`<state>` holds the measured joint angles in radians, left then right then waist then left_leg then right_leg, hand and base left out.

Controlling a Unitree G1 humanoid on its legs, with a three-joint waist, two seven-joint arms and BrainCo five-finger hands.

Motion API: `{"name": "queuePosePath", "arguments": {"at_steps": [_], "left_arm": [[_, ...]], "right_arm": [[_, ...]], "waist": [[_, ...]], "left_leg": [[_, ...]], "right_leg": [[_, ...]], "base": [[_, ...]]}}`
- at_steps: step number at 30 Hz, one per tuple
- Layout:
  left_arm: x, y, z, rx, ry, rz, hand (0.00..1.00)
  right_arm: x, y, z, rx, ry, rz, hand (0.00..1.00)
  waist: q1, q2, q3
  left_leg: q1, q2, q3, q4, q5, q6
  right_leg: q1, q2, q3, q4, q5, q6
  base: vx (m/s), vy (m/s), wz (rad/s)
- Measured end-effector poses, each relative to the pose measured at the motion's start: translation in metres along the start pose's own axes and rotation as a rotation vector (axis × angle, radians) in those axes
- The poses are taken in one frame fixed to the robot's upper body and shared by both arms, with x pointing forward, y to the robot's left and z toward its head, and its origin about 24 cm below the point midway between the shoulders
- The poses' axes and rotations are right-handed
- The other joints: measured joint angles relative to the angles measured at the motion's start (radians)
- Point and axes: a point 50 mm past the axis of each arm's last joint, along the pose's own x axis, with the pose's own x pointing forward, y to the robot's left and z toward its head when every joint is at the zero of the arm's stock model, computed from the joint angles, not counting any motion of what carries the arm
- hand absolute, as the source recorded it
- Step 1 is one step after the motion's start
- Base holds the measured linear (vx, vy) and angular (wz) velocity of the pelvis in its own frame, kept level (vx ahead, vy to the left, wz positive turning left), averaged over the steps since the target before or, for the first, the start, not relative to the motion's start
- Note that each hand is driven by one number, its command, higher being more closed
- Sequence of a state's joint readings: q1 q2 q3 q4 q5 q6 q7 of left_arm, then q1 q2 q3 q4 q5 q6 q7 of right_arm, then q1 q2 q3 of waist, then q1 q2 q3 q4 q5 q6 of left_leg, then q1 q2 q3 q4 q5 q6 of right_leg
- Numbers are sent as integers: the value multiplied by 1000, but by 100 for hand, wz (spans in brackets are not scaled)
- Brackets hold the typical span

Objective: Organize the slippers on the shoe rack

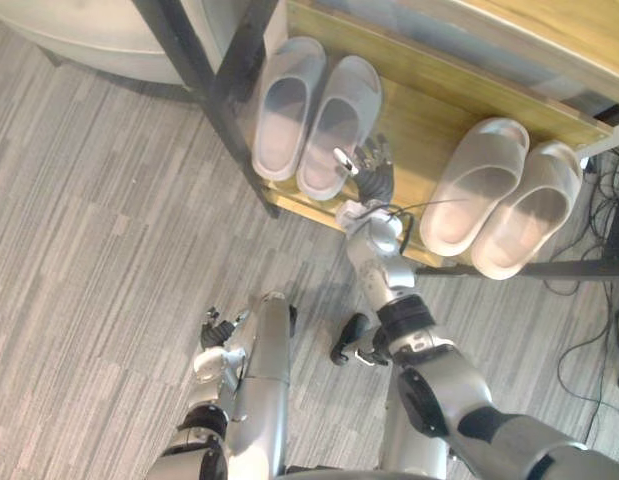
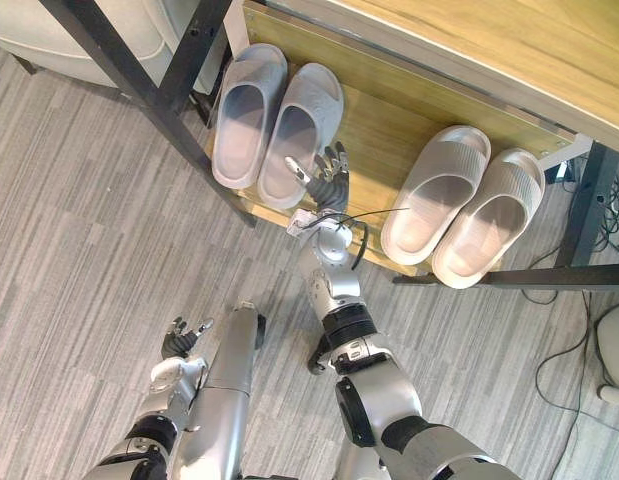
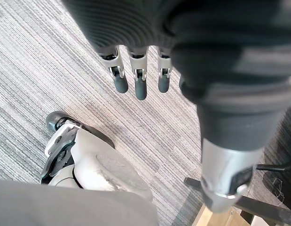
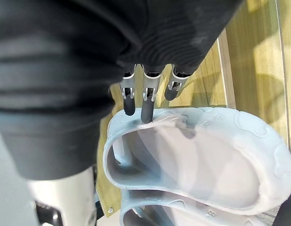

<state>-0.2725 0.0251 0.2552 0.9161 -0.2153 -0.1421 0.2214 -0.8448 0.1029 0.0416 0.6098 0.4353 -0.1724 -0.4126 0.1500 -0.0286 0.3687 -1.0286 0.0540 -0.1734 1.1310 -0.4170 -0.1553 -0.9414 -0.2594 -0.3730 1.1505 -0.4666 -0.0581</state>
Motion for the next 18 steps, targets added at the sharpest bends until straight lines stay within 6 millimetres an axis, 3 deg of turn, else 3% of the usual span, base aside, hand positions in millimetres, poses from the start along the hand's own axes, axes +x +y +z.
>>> {"name": "queuePosePath", "arguments": {"at_steps": [7,11,14,16,18], "left_arm": [[0,0,0,-3,0,10,0],[-1,-3,-1,-11,5,5,0],[-3,-1,-8,-12,22,7,0],[-6,3,-15,-5,39,2,0],[-8,10,-21,25,51,9,0]], "right_arm": [[1,2,1,-53,-4,-3,0],[0,-9,1,-154,-17,-6,0],[-14,-23,2,-186,-65,-16,0],[-30,-37,-2,-222,-86,-21,0],[-44,-47,-9,-255,-82,-19,0]], "waist": [[-1,1,1],[-4,10,7],[-7,11,9],[-28,9,12],[-37,8,13]], "left_leg": [[5,2,2,-1,3,0],[51,5,11,-10,4,1],[108,23,24,-42,5,4],[175,32,44,-79,8,9],[235,46,59,-117,8,12]], "right_leg": [[3,1,2,1,0,0],[44,4,9,-9,4,-6],[96,21,12,-49,10,9],[149,33,24,-87,19,17],[203,44,27,-129,35,8]], "base": [[0,10,0],[7,13,-1],[29,18,-15],[38,19,-16],[51,20,-17]]}}
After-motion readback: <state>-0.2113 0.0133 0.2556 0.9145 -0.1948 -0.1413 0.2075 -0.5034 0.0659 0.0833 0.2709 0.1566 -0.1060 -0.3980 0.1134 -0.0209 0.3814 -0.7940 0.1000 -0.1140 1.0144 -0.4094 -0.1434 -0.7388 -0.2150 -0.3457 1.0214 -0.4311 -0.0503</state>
